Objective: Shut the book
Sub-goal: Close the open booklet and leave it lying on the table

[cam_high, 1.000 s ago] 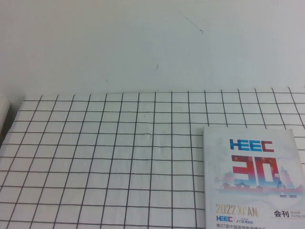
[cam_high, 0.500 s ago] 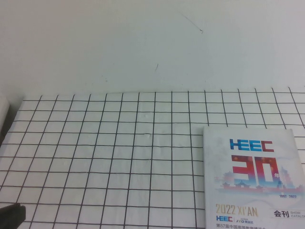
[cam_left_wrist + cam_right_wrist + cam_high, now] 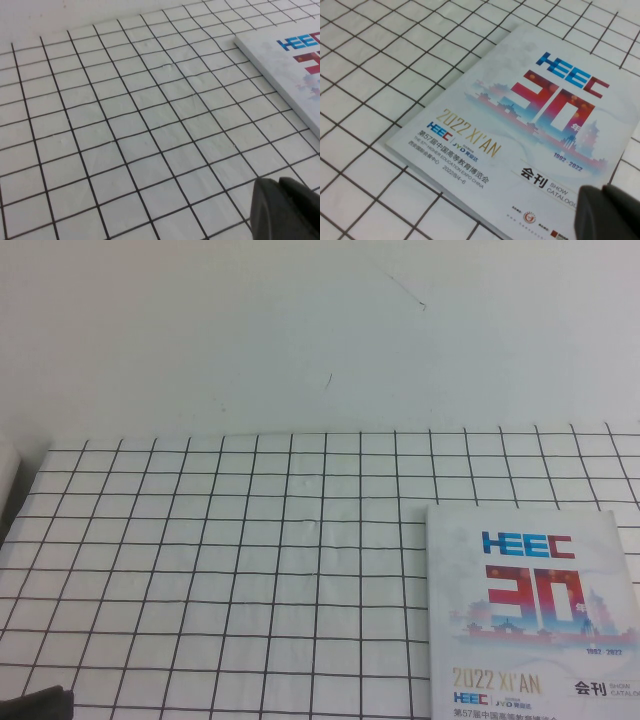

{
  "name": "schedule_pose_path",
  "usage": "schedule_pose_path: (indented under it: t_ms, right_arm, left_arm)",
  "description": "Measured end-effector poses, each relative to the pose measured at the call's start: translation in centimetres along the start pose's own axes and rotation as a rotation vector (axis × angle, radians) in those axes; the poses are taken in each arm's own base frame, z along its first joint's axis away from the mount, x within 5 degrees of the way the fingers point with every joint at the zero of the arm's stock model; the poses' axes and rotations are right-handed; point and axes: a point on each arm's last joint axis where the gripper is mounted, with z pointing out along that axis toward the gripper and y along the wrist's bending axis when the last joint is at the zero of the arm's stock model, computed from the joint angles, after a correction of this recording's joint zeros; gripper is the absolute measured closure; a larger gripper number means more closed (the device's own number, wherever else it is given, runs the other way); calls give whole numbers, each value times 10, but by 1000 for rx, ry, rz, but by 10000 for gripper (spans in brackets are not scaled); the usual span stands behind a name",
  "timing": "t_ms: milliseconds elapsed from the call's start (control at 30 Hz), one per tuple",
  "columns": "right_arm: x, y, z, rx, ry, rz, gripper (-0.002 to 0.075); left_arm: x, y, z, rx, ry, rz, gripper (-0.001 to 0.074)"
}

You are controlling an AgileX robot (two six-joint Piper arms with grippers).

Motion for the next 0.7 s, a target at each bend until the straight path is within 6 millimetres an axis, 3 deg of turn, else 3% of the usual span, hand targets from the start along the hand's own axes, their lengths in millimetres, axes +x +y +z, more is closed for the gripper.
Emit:
schedule_pose_path:
  t_ms: [700]
  right_arm:
    - [0,0,0,0,0,-2,729]
  left_arm:
    - [14,0,-1,2,148,13,739]
